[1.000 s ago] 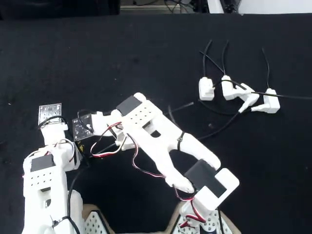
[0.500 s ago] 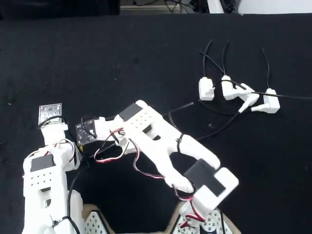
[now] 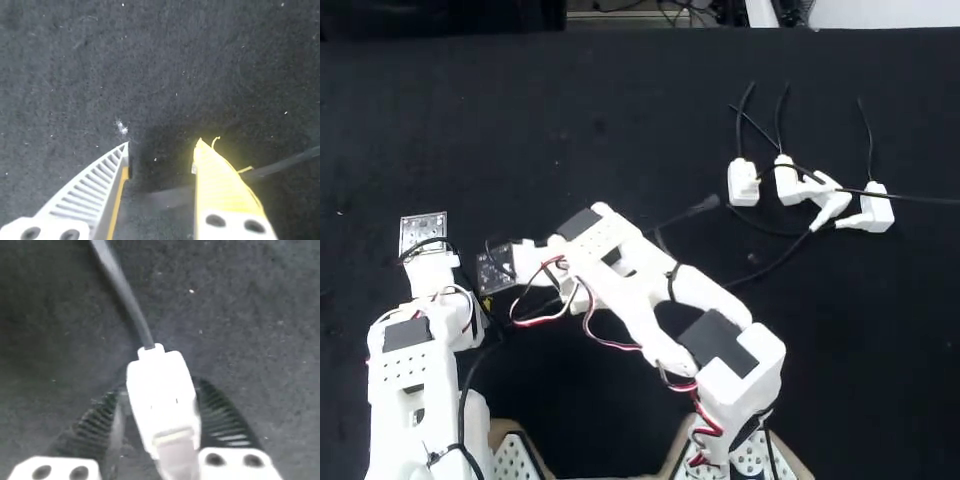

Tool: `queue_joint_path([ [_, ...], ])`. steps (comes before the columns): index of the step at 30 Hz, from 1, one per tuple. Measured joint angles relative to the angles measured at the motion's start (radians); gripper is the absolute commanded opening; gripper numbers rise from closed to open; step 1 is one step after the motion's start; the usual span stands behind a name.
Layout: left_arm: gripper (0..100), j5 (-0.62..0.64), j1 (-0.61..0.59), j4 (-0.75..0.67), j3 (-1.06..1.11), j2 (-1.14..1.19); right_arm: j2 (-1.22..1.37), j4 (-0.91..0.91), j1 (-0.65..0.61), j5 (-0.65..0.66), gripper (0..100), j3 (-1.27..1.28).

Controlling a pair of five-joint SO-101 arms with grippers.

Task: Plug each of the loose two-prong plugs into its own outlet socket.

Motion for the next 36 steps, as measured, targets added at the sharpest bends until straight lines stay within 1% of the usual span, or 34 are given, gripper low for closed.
queue_joint_path([
  [1,21,0.000,0.000,0.000,0.000,0.000,0.000,0.000,0.003,0.000,1.1,-0.006],
  [4,21,0.000,0.000,0.000,0.000,0.000,0.000,0.003,0.038,-0.014,1.0,-0.031],
  [9,21,0.002,0.000,0.000,0.000,0.000,-0.058,0.091,0.098,-0.118,1.0,-0.081],
  [11,21,0.002,0.000,0.000,0.000,-0.003,-0.115,0.123,0.123,-0.190,1.0,-0.089],
  [15,21,0.002,0.000,0.000,0.000,-0.005,-0.229,0.186,0.209,-0.393,1.1,-0.092],
  [19,21,0.002,0.000,0.000,0.000,-0.005,-0.290,0.247,0.338,-0.583,1.1,-0.095],
  [22,21,0.002,0.000,0.000,0.000,-0.005,-0.296,0.273,0.439,-0.672,1.1,-0.095],
  [24,21,0.000,0.000,0.000,0.000,-0.005,-0.298,0.276,0.503,-0.700,1.1,-0.095],
  [29,21,0.000,0.000,0.000,0.000,-0.005,-0.298,0.282,0.632,-0.715,1.1,-0.095],
  [33,21,0.000,0.000,0.000,0.000,-0.005,-0.293,0.282,0.681,-0.720,1.1,-0.095],
  [36,21,0.000,0.000,0.000,0.000,-0.005,-0.232,0.282,0.704,-0.770,1.1,-0.120],
])
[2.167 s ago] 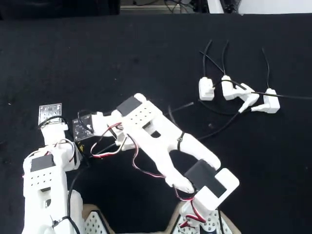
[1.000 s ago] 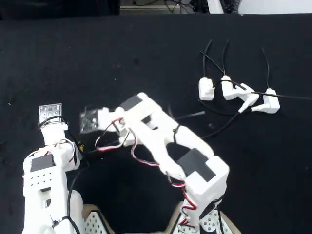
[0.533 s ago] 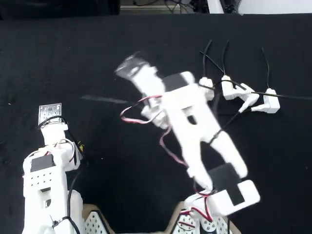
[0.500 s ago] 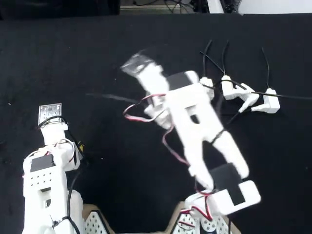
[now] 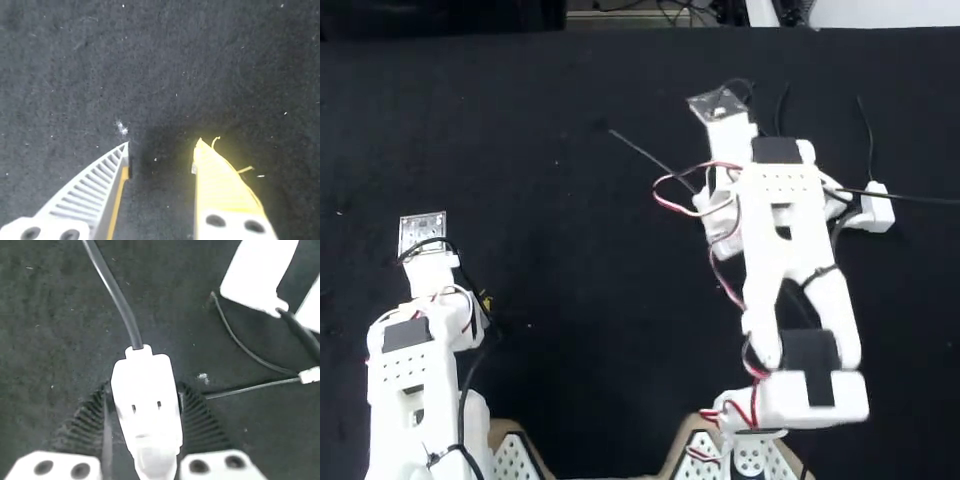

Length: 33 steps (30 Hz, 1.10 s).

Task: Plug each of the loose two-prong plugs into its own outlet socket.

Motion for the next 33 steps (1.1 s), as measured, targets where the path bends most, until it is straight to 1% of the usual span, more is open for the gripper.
queue_joint_path([
  [5,21,0.000,0.000,0.000,0.000,0.000,0.129,0.000,0.006,-0.041,1.1,-0.091],
  [8,21,0.000,0.000,0.000,0.000,0.000,0.180,0.046,-0.026,-0.068,1.1,-0.181],
  [11,21,0.000,0.000,0.000,0.000,0.000,0.226,0.078,-0.064,-0.175,1.1,-0.290],
  [14,21,0.000,0.000,0.000,0.000,0.000,0.302,0.084,-0.069,-0.304,1.1,-0.400],
  [17,21,0.000,0.000,0.000,0.000,0.000,0.408,0.087,-0.068,-0.373,1.1,-0.494],
  [22,21,0.000,0.000,0.000,0.000,0.000,0.578,0.091,-0.064,-0.394,1.1,-0.632],
  [26,21,0.000,0.000,0.000,0.000,0.000,0.684,0.103,-0.031,-0.396,1.5,-0.746],
  [31,21,0.000,0.000,0.000,0.000,0.000,0.806,0.176,-0.018,-0.396,12.1,-0.896],
  [33,21,0.000,0.000,0.000,0.000,0.000,0.853,0.204,-0.018,-0.396,14.0,-0.959],
])
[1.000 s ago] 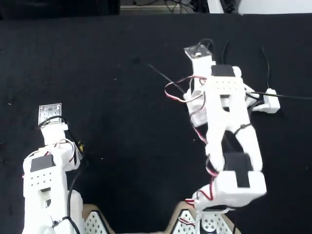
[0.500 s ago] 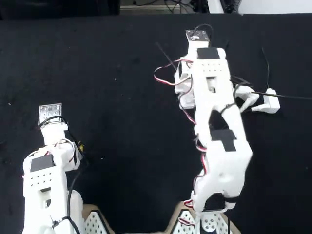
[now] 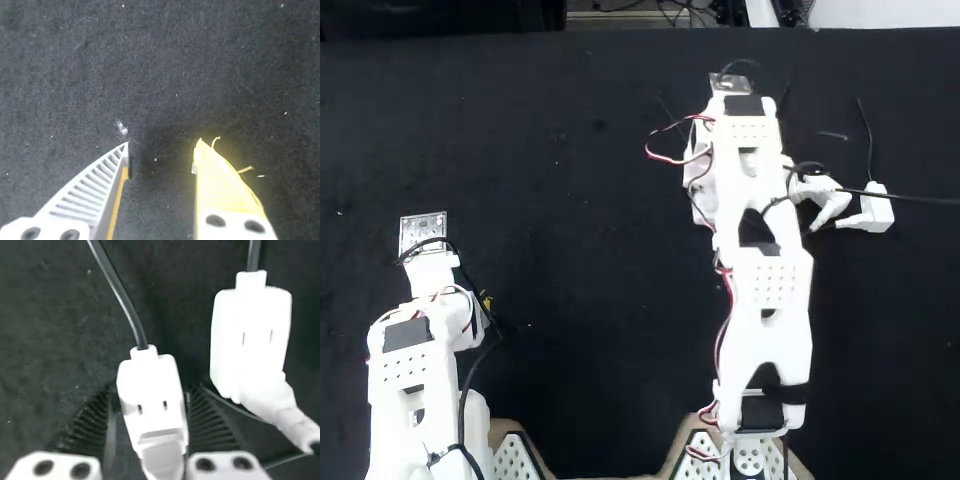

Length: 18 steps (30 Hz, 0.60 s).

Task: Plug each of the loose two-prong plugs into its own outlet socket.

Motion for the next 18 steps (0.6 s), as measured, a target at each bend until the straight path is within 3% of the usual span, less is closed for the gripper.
queue_joint_path([
  [10,21,0.000,0.000,0.000,0.000,0.000,0.078,0.146,-0.028,0.155,14.4,-0.377],
  [18,21,0.000,0.000,0.000,0.000,0.000,0.037,0.147,-0.029,0.166,14.5,-0.385],
])
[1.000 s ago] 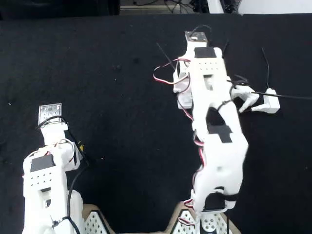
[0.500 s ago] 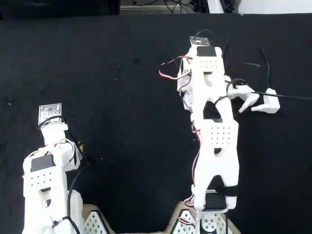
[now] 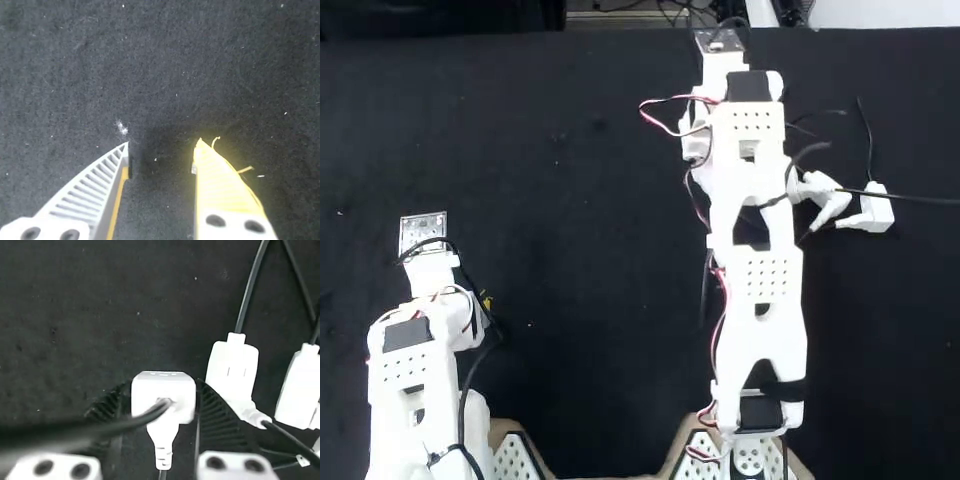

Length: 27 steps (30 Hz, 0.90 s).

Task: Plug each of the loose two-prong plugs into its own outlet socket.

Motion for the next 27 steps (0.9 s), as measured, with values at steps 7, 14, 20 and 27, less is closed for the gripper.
queue_joint_path([
  [7,21,0.000,0.000,0.000,0.000,0.000,-0.003,0.000,0.002,0.003,14.1,0.061],
  [14,21,0.000,0.000,0.000,0.000,0.000,0.015,0.000,0.002,0.003,14.5,0.061],
  [20,21,0.000,0.000,0.000,0.000,0.000,0.107,0.000,0.002,0.005,14.9,0.048],
  [27,21,0.000,0.000,0.000,0.000,0.000,0.132,0.000,0.000,0.005,25.5,0.009],
])
